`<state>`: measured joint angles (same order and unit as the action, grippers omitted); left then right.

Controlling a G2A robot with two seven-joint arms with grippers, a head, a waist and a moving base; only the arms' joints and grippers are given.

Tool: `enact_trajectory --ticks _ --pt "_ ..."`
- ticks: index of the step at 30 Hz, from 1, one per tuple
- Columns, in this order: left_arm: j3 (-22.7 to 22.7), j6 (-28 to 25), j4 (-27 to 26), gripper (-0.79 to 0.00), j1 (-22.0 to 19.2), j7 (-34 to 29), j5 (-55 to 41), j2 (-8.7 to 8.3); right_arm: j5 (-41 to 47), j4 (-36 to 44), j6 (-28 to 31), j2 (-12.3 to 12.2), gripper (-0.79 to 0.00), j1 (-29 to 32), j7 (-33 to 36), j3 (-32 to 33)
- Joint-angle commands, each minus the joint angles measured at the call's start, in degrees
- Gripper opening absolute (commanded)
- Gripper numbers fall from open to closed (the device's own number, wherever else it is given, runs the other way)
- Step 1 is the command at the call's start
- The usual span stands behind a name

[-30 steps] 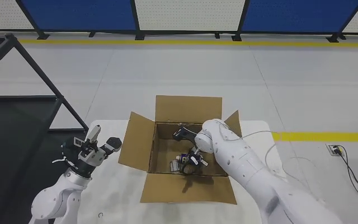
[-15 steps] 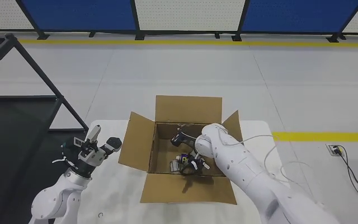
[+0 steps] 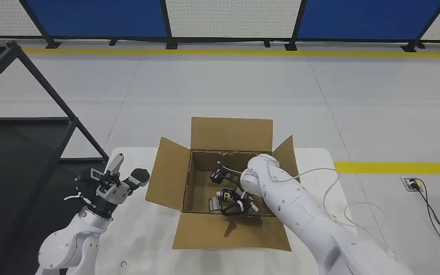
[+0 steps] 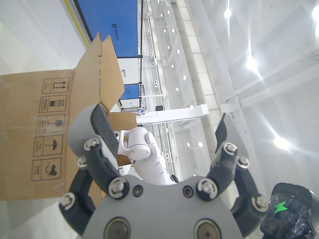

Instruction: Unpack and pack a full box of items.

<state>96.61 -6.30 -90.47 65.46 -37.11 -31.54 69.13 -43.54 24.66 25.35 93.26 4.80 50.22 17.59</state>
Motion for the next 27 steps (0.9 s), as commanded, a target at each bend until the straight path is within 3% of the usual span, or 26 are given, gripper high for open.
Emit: enact_trajectory --ticks 1,12,14,16,17,27 --pt "0.0 0.0 0.0 0.0 0.0 0.0 0.0 0.0 -0.2 -0.3 0.1 0.1 -0.419 0.0 0.0 0.1" --pt "0.0 0.0 0.0 0.0 0.0 0.0 0.0 0.0 -2.0 -1.6 1.5 1.3 -0.434 0.2 0.3 0.6" --pt "0.0 0.0 0.0 0.0 0.0 0.0 0.0 0.0 -2.3 -2.0 1.5 1.6 -0.542 0.2 0.4 0.7" --pt "0.0 0.0 0.0 0.0 0.0 0.0 0.0 0.0 -2.3 -2.4 1.7 1.8 -0.751 0.1 0.3 0.9" --pt "0.0 0.0 0.0 0.0 0.0 0.0 0.0 0.0 -2.3 -2.6 1.8 1.9 -0.785 0.1 0.3 1.0" --pt "0.0 0.0 0.0 0.0 0.0 0.0 0.0 0.0 -2.8 -5.0 5.1 1.4 -0.785 -1.0 -3.7 2.8"
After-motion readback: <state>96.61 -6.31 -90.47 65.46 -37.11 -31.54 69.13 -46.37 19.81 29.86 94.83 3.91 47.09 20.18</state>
